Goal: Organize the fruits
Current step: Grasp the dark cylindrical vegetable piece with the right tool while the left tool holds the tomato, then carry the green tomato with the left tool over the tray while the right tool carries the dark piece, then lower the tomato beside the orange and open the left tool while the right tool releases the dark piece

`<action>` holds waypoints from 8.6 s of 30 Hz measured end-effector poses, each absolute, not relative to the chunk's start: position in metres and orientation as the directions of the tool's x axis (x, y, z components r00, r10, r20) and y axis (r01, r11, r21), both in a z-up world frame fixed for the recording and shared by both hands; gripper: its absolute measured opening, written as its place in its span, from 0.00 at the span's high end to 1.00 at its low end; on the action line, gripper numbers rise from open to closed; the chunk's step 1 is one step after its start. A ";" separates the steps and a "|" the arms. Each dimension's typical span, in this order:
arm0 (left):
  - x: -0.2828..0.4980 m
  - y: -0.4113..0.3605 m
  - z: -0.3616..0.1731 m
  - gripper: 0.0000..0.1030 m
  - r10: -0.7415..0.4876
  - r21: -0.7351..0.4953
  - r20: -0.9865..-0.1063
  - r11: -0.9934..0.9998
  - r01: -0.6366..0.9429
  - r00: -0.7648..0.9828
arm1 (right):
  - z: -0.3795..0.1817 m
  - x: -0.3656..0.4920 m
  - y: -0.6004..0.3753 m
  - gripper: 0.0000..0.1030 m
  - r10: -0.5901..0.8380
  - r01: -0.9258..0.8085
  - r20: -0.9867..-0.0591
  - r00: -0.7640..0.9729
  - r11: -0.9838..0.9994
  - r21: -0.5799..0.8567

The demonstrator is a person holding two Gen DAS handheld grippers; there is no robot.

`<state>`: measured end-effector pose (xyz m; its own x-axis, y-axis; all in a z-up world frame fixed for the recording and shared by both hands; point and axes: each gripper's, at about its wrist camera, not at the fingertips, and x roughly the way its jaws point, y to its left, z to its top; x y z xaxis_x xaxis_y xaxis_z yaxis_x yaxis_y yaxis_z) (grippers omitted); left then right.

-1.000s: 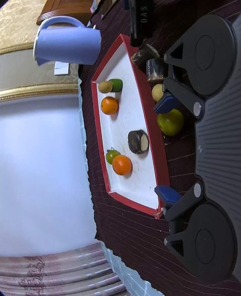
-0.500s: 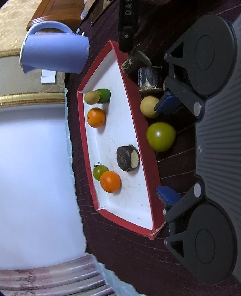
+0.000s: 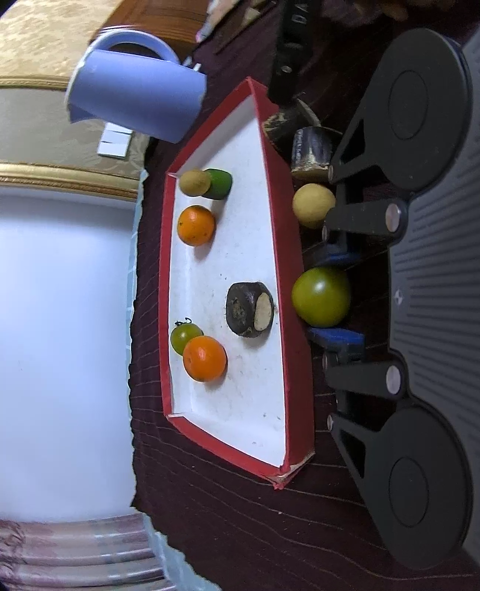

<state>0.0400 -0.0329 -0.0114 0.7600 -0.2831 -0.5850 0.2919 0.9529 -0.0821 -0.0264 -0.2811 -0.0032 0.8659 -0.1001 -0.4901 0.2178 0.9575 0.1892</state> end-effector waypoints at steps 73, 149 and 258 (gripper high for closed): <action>0.038 -0.030 -0.010 0.68 -0.315 -0.108 -0.565 0.944 0.310 0.762 | 0.000 -0.019 -0.227 0.69 0.012 -0.009 -0.514 0.858 1.000 0.007; 0.044 -0.045 0.029 0.68 -0.197 0.051 -0.449 0.968 0.245 0.871 | 0.040 -0.025 -0.219 0.70 0.049 -0.028 -0.352 0.935 0.998 0.063; 0.149 -0.082 0.016 0.68 -0.029 0.165 -0.490 0.978 0.126 0.871 | 0.026 0.053 -0.252 0.10 -0.121 0.171 -0.344 0.931 0.978 0.118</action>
